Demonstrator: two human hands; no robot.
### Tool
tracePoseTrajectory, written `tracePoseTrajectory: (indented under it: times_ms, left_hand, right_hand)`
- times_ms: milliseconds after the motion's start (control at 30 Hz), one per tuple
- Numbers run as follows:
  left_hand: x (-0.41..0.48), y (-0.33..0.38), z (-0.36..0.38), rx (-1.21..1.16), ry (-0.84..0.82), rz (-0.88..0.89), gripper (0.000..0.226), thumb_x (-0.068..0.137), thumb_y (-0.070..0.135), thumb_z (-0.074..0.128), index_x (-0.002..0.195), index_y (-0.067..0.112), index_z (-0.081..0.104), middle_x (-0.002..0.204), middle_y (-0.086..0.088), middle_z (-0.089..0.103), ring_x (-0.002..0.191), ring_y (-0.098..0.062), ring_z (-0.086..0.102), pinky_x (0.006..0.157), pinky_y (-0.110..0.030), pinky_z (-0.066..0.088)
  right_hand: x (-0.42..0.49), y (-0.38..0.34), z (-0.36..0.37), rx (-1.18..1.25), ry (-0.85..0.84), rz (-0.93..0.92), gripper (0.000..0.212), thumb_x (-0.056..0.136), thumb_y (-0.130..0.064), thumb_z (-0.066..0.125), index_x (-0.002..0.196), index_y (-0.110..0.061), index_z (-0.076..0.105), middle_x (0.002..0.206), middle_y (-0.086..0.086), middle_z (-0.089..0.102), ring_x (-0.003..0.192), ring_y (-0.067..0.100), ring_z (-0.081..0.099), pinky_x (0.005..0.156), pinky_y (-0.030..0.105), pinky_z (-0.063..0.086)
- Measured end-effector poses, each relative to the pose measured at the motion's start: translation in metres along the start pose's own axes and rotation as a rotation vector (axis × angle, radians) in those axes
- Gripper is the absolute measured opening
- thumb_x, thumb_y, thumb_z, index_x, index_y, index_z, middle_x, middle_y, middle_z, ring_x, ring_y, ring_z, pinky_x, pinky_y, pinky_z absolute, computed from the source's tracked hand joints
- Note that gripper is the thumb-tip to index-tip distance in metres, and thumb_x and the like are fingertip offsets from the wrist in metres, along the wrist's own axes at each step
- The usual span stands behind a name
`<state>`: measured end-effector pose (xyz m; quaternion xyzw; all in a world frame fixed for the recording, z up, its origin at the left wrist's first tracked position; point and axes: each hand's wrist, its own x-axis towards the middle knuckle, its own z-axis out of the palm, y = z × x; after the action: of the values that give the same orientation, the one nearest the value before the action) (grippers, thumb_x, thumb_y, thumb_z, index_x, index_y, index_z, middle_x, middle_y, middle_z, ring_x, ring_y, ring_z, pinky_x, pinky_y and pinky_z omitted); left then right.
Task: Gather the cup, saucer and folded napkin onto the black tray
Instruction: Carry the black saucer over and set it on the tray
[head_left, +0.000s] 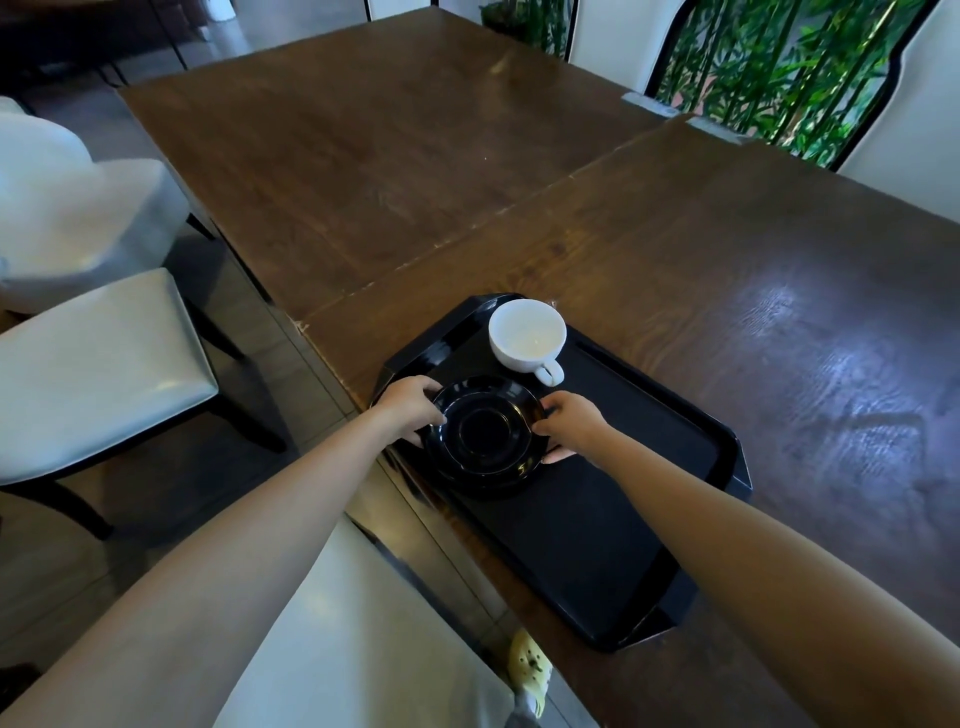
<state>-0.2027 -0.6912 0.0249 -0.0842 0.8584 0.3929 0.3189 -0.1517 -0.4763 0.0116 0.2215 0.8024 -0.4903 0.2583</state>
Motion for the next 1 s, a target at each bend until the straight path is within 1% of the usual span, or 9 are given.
tracePoseTrajectory:
  times_ms: [133, 300, 500, 600, 767, 833, 867, 933, 1000]
  left_hand:
    - [-0.003, 0.002, -0.004, 0.090, -0.020, -0.005, 0.062, 0.084, 0.006, 0.066, 0.139, 0.014, 0.038, 0.143, -0.013, 0.040, 0.123, -0.032, 0.048, 0.079, -0.038, 0.057]
    - [-0.014, 0.008, -0.008, 0.211, -0.032, 0.008, 0.063, 0.087, 0.012, 0.063, 0.143, 0.014, 0.032, 0.144, -0.012, 0.039, 0.121, -0.030, 0.050, 0.084, -0.038, 0.056]
    - [-0.032, 0.025, -0.018, 0.479, 0.036, 0.099, 0.060, 0.088, 0.022, 0.059, 0.142, 0.012, 0.034, 0.144, -0.008, 0.041, 0.119, -0.027, 0.051, 0.081, -0.032, 0.047]
    - [-0.042, 0.031, -0.023, 0.582, 0.082, 0.131, 0.010, 0.086, 0.021, 0.058, 0.093, 0.021, 0.051, 0.092, 0.002, 0.051, 0.075, -0.015, 0.053, 0.063, -0.026, 0.040]
    - [-0.068, 0.050, -0.009, 0.739, 0.141, 0.216, 0.032, 0.083, 0.016, 0.052, 0.063, 0.023, 0.028, 0.065, 0.006, 0.028, 0.059, -0.016, 0.036, 0.052, -0.028, 0.029]
    - [-0.086, 0.062, 0.004, 0.785, 0.101, 0.295, 0.017, 0.084, 0.020, 0.052, 0.071, 0.021, 0.042, 0.068, 0.005, 0.034, 0.070, -0.019, 0.045, 0.055, -0.029, 0.035]
    - [-0.094, 0.069, 0.013, 0.807, 0.056, 0.341, 0.004, 0.085, 0.022, 0.053, 0.089, 0.022, 0.053, 0.075, 0.003, 0.043, 0.077, -0.021, 0.048, 0.059, -0.029, 0.039]
    - [-0.108, 0.082, 0.033, 0.838, -0.037, 0.410, 0.041, 0.087, 0.024, 0.053, 0.128, 0.021, 0.050, 0.102, -0.007, 0.057, 0.086, -0.024, 0.053, 0.061, -0.030, 0.045]
    - [-0.124, 0.095, 0.055, 0.839, -0.132, 0.456, 0.049, 0.089, 0.028, 0.053, 0.136, 0.017, 0.044, 0.122, -0.009, 0.057, 0.098, -0.026, 0.058, 0.071, -0.034, 0.054]
  right_hand:
    - [-0.004, 0.000, -0.001, -0.029, -0.015, 0.010, 0.043, 0.087, -0.006, 0.060, 0.128, -0.010, 0.046, 0.100, 0.017, 0.064, 0.068, 0.019, 0.065, 0.053, 0.026, 0.058]
    - [-0.016, 0.003, -0.005, -0.070, -0.035, 0.007, 0.056, 0.087, -0.008, 0.061, 0.137, -0.011, 0.036, 0.108, 0.020, 0.062, 0.086, 0.023, 0.063, 0.074, 0.033, 0.057]
    - [-0.040, 0.004, -0.015, -0.169, -0.001, -0.030, 0.062, 0.085, -0.016, 0.065, 0.139, -0.015, 0.035, 0.097, 0.008, 0.055, 0.088, 0.019, 0.057, 0.077, 0.030, 0.054]
    - [-0.059, 0.008, -0.020, -0.215, 0.031, -0.048, 0.062, 0.086, -0.020, 0.064, 0.140, -0.015, 0.034, 0.112, 0.010, 0.053, 0.096, 0.021, 0.055, 0.078, 0.029, 0.051]
    - [-0.096, 0.020, -0.031, -0.240, 0.121, -0.049, 0.060, 0.086, -0.023, 0.064, 0.139, -0.015, 0.037, 0.127, 0.011, 0.051, 0.115, 0.027, 0.053, 0.080, 0.031, 0.049]
    - [-0.114, 0.030, -0.038, -0.239, 0.150, -0.042, 0.058, 0.086, -0.024, 0.064, 0.138, -0.014, 0.038, 0.125, 0.010, 0.051, 0.114, 0.026, 0.053, 0.080, 0.031, 0.050]
    - [-0.123, 0.036, -0.041, -0.235, 0.156, -0.034, 0.057, 0.087, -0.024, 0.063, 0.137, -0.014, 0.040, 0.126, 0.010, 0.052, 0.113, 0.026, 0.053, 0.081, 0.031, 0.050]
    - [-0.143, 0.050, -0.050, -0.230, 0.147, -0.008, 0.054, 0.087, -0.022, 0.063, 0.136, -0.013, 0.042, 0.120, 0.010, 0.053, 0.106, 0.024, 0.055, 0.082, 0.032, 0.050]
    - [-0.163, 0.065, -0.060, -0.237, 0.129, 0.019, 0.052, 0.087, -0.022, 0.063, 0.135, -0.013, 0.044, 0.112, 0.008, 0.056, 0.100, 0.022, 0.056, 0.082, 0.032, 0.051]
